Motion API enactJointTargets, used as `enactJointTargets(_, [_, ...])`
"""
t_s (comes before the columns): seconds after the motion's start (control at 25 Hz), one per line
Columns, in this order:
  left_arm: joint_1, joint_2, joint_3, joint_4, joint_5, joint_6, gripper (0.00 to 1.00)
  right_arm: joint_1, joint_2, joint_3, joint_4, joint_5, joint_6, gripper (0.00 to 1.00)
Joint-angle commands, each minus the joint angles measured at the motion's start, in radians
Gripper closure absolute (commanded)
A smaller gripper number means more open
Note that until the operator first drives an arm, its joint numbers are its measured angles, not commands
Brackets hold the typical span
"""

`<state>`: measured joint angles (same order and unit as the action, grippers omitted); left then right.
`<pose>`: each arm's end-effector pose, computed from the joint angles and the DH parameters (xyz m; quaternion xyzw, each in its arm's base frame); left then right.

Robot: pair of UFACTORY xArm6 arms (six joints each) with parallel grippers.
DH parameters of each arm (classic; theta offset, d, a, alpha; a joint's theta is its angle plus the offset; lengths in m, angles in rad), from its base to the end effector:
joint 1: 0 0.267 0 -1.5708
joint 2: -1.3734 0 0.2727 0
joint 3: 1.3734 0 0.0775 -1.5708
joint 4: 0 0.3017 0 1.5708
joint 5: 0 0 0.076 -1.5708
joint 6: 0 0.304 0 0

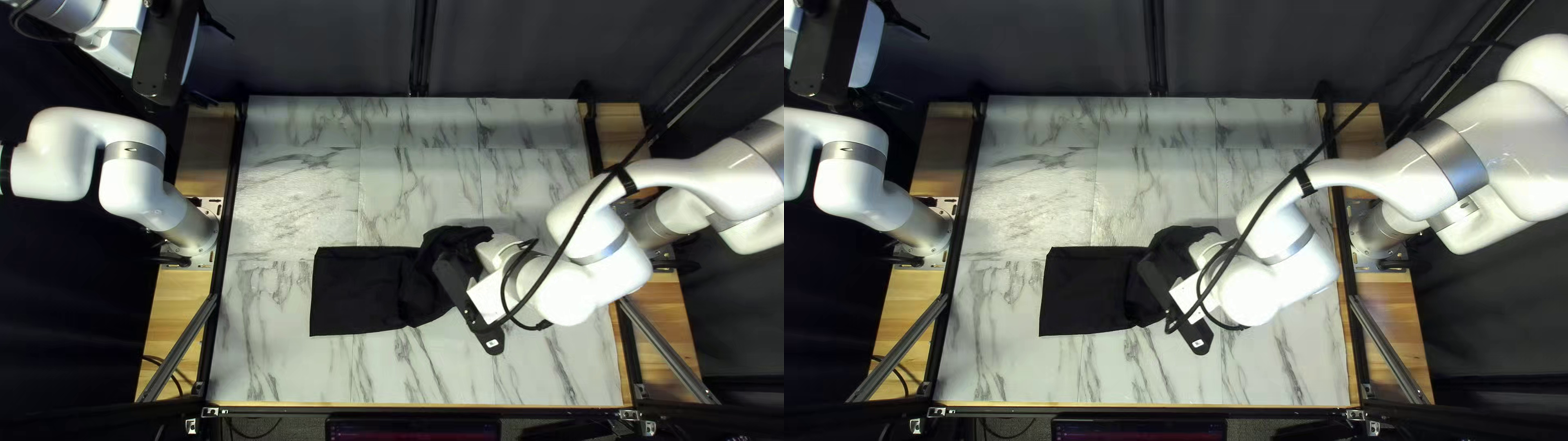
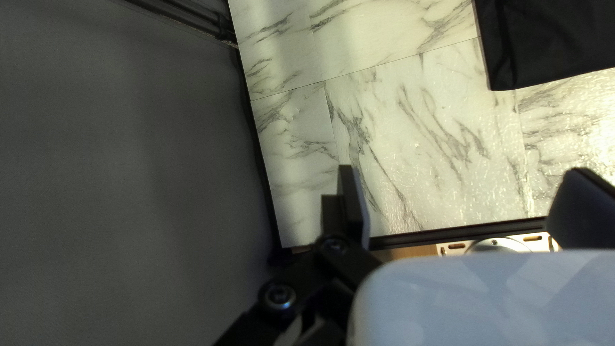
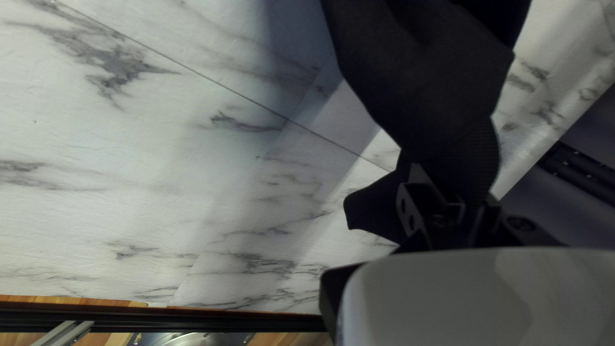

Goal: Fold t-shirt

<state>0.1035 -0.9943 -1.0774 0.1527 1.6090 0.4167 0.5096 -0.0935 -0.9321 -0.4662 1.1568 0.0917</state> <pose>0.2283 0.0706 0.4355 -0.9618 0.1313 -0.2020 0.1298 0.3823 0.0861 0.1593 0.9276 0.3057 -0.0002 0.2146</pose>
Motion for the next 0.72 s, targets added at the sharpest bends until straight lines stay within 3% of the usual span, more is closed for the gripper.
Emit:
enactJointTargets(0.04, [0.000, 0.000, 0.000, 0.000, 0.000, 0.000, 0.00, 0.018, -0.031, 0.045, -0.002, -0.025, 0.025, 1.00])
enactJointTargets(0.36, [0.012, 0.005, 0.005, -0.020, -0.012, 0.006, 0.00, 0.029, -0.057, 0.077, -0.011, -0.056, 0.043, 1.00])
enactJointTargets(0.4, [-0.021, 0.025, 0.009, -0.011, -0.034, -0.018, 0.00, 0.027, -0.058, 0.079, -0.012, -0.059, 0.043, 1.00])
enactJointTargets(0.48, [-0.115, 0.073, 0.061, 0.013, -0.129, -0.096, 0.00, 0.020, -0.069, 0.098, -0.014, -0.072, 0.043, 1.00])
enactJointTargets(0.72, [-0.271, 0.189, 0.216, 0.044, -0.409, -0.282, 0.00, 0.023, -0.116, 0.171, -0.009, -0.097, 0.067, 1.00])
